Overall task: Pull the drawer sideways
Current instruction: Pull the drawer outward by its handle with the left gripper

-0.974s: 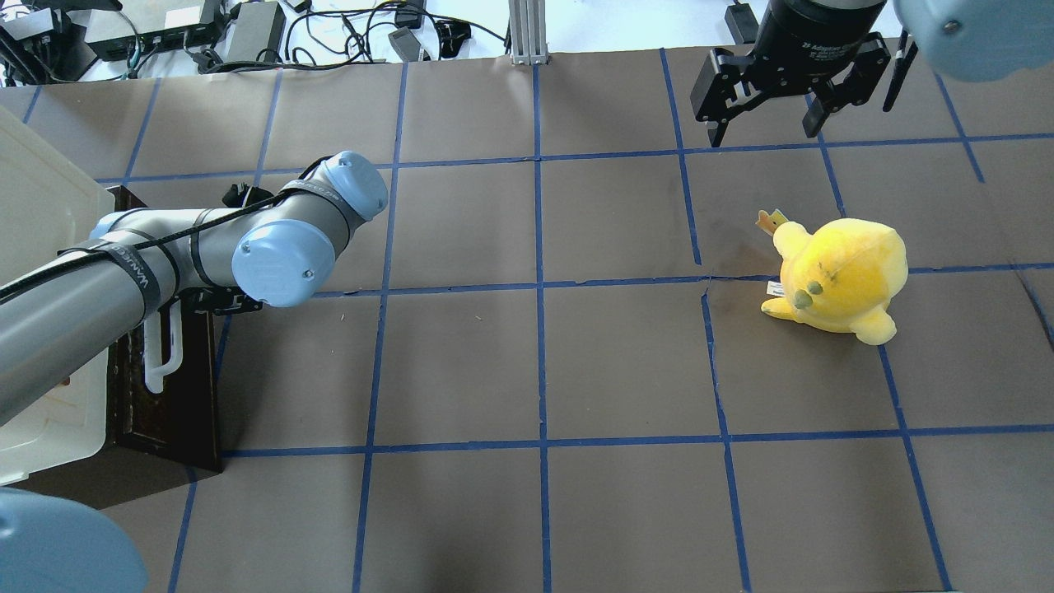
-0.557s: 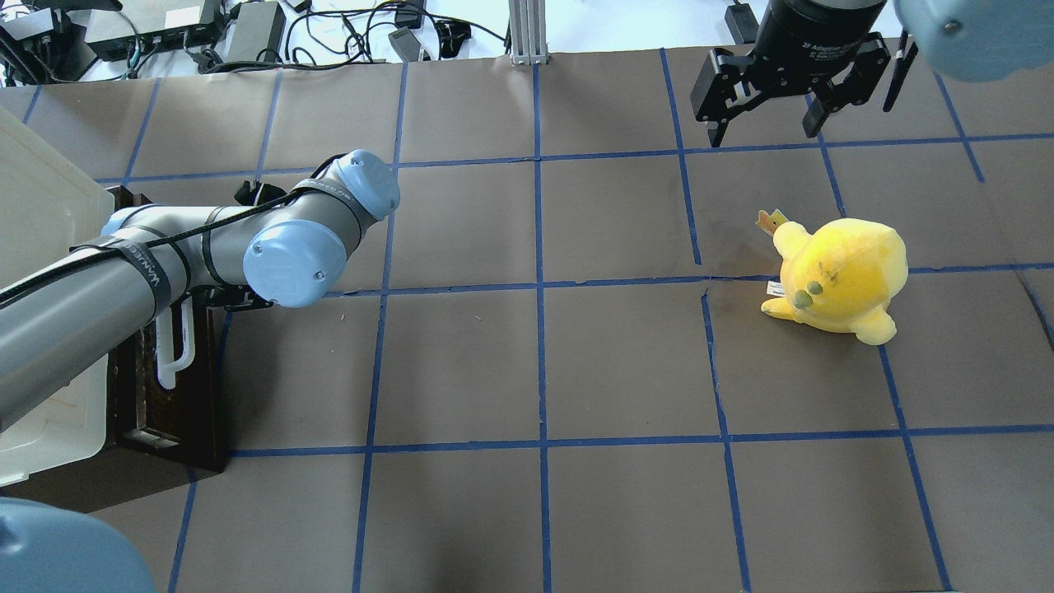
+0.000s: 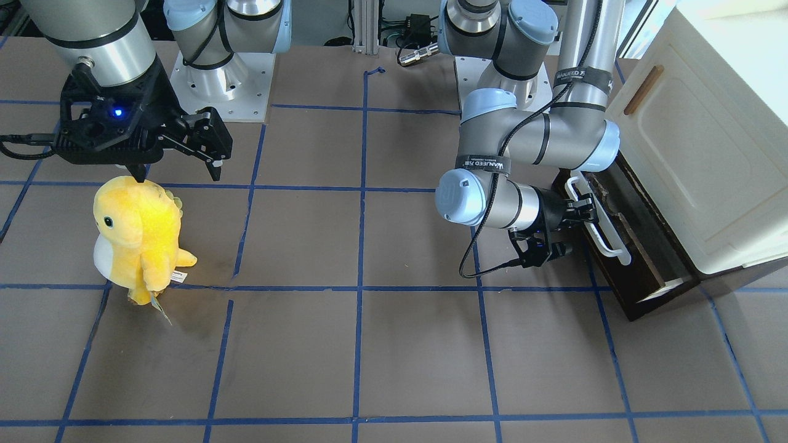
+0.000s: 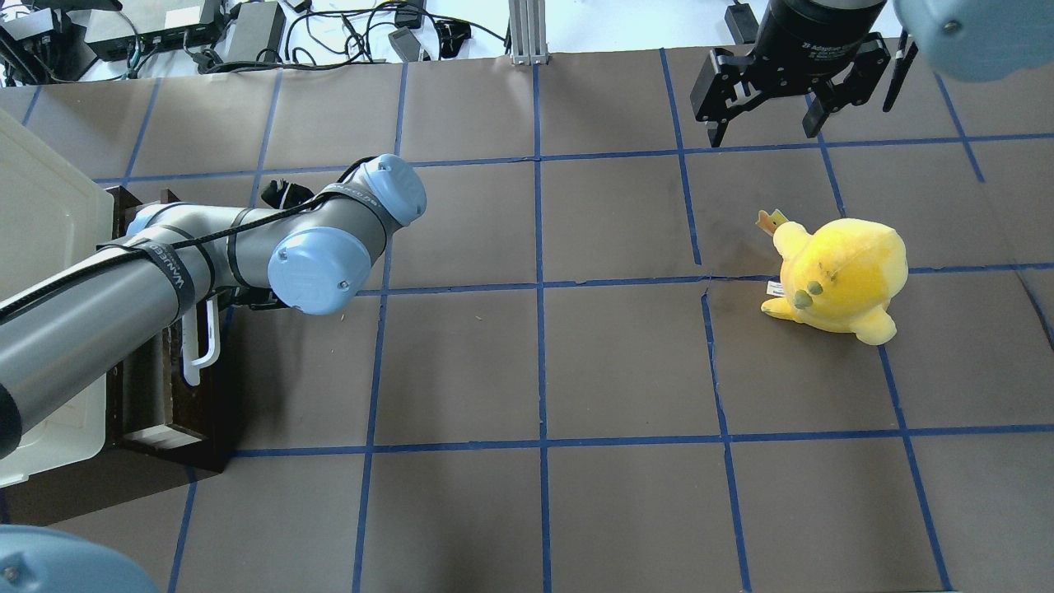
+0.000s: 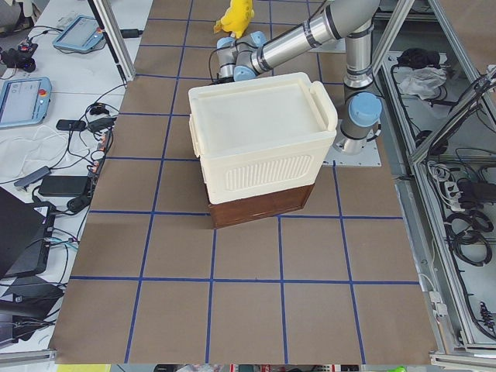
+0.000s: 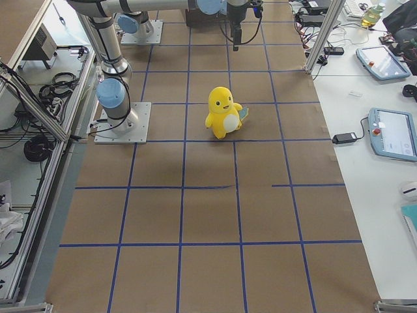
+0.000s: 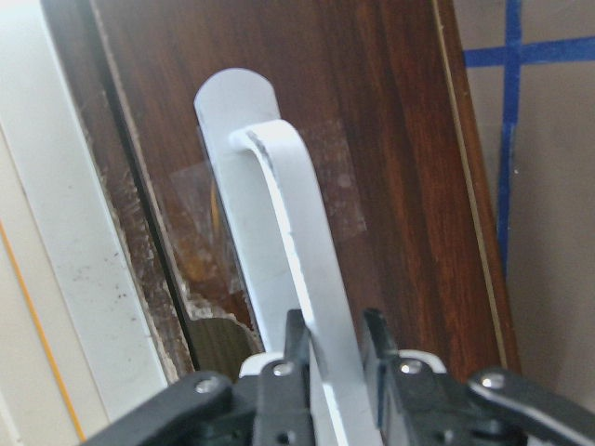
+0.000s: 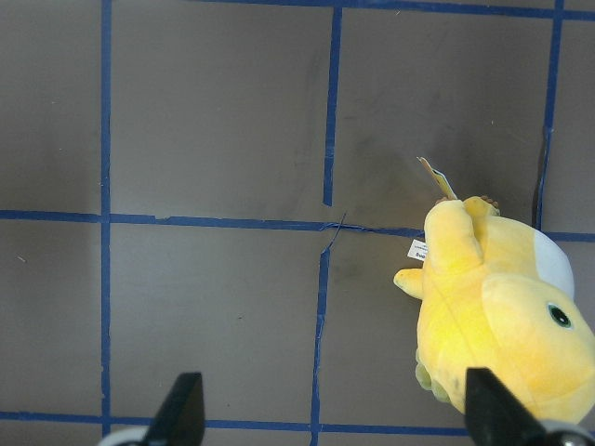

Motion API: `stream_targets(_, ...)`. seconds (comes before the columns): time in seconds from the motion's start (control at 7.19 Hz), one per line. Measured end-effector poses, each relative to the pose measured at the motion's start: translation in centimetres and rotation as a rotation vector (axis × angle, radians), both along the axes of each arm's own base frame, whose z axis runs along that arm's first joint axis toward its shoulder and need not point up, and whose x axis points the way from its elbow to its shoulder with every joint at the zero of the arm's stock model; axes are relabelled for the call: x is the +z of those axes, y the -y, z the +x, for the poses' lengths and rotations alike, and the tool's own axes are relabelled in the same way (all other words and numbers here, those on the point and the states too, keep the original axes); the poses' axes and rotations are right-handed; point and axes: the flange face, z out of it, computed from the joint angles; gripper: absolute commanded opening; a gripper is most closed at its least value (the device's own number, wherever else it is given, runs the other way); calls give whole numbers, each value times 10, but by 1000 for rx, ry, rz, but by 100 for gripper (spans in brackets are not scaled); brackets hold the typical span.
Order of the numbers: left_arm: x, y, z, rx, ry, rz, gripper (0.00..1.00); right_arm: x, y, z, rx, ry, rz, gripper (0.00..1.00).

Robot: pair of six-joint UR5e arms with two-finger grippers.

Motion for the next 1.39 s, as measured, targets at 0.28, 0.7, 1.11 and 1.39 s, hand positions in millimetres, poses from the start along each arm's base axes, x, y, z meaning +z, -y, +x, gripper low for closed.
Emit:
stream_targets(0.28,2,1,-14,-10,-26,-9,29,0,0,0,0,0,0,100)
stream_targets(0.7,9,7,-29,-25,-52,-26,29,0,0,0,0,0,0,100)
stream_targets(1.11,14,11,-35,-26,-71,-38,29,0,0,0,0,0,0,100)
stream_targets(1.39,14,10,-39,-32,-72,-39,29,0,0,0,0,0,0,100)
